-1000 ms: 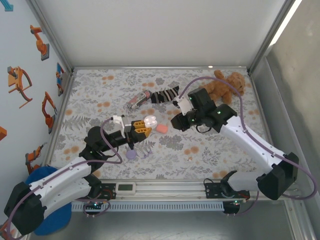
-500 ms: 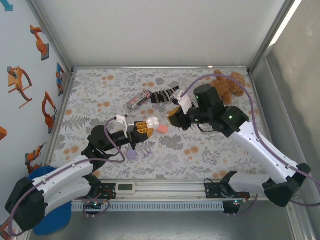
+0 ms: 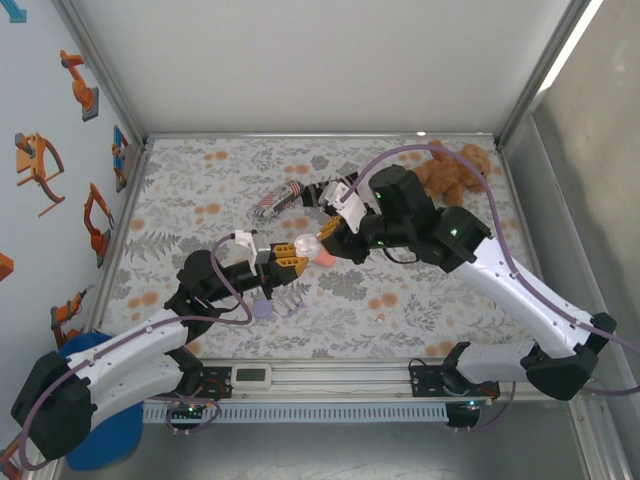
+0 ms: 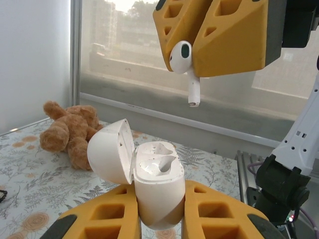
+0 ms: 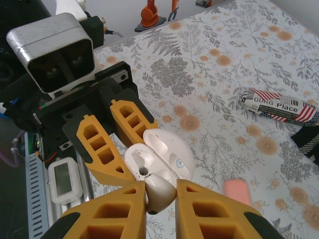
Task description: Insert the wireless bluetooth earbuds into the charging case
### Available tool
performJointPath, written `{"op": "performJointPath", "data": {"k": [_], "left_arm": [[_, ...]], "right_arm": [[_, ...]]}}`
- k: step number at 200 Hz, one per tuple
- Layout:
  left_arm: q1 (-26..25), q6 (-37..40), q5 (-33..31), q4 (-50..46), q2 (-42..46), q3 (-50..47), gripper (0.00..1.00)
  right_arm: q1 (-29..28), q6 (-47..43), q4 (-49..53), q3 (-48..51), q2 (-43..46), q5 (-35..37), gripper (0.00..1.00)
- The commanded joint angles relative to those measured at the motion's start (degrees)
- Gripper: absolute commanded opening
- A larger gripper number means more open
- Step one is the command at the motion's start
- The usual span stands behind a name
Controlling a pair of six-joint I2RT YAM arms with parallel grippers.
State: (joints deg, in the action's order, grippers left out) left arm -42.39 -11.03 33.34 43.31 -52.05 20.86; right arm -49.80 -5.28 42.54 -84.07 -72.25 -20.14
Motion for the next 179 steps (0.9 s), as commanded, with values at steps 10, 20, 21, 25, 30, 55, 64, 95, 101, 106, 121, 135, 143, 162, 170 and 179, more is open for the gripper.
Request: {"op": "performJointPath", "data": {"k": [10,20,21,25,30,55,64,95,101,106,121,135,143,162,170,179], "left_arm": [[-0.46,1.79,1.99,2.32,0.38,1.28,0.0],[-0.41,2.05,1.97,2.22,0.53,1.2,0.0],[-0.41,2.06,1.98,2.17,0.49,1.2,0.0],[-0.42,2.14,1.99,2.14,0.62,1.24,0.0],[-0.41,2.23,2.04,2.09,0.79,1.2,0.0],[-0.44,2.72,2.14,1.48,1.56,1.18,0.0],[-0.41,2.93,2.17,1.12,1.93,1.2,0.0],[-0.42,3.28,2.08,0.38,2.9,1.13,0.0],[-0.42,3.34,2.08,0.28,2.99,1.07,0.0],[-0.41,3.36,2.1,0.13,3.01,1.11,0.0],[-0.45,3.47,2.08,0.02,3.16,1.11,0.0],[-0.46,3.56,2.12,0.02,3.26,1.11,0.0],[-0.41,3.56,2.08,-0.01,3.27,1.11,0.0],[-0.42,3.53,2.08,-0.03,3.23,1.06,0.0],[-0.44,3.51,2.07,0.02,3.27,1.04,0.0],[-0.42,3.53,2.08,-0.05,3.27,1.08,0.0]], "right_arm": [[-1.74,-4.1,2.83,-4.59,-2.15,0.85,0.19],[-2.11,-4.56,3.42,-5.42,-2.86,1.06,0.19],[-2.13,-4.61,3.51,-5.54,-2.88,1.07,0.19],[-2.37,-4.84,3.66,-5.78,-3.23,1.21,0.19],[-2.62,-5.04,3.84,-6.07,-3.48,1.52,0.19],[-3.41,-5.79,4.12,-7.0,-4.78,2.02,0.19],[-3.61,-5.97,4.27,-7.31,-5.07,2.14,0.19],[-4.07,-6.32,4.96,-8.18,-6.32,2.61,0.18],[-4.2,-6.45,5.04,-8.26,-6.48,2.78,0.18],[-4.33,-6.49,5.15,-8.3,-6.65,2.9,0.18],[-4.71,-6.75,5.21,-8.48,-7.01,3.0,0.18],[-4.95,-6.99,5.46,-8.56,-7.32,3.31,0.18],[-5.03,-7.1,5.54,-8.61,-7.34,3.4,0.18],[-5.13,-7.25,5.73,-8.5,-7.47,3.44,0.18],[-5.19,-7.21,5.81,-8.5,-7.48,3.38,0.19],[-5.29,-7.36,5.89,-8.4,-7.47,3.36,0.18]]}}
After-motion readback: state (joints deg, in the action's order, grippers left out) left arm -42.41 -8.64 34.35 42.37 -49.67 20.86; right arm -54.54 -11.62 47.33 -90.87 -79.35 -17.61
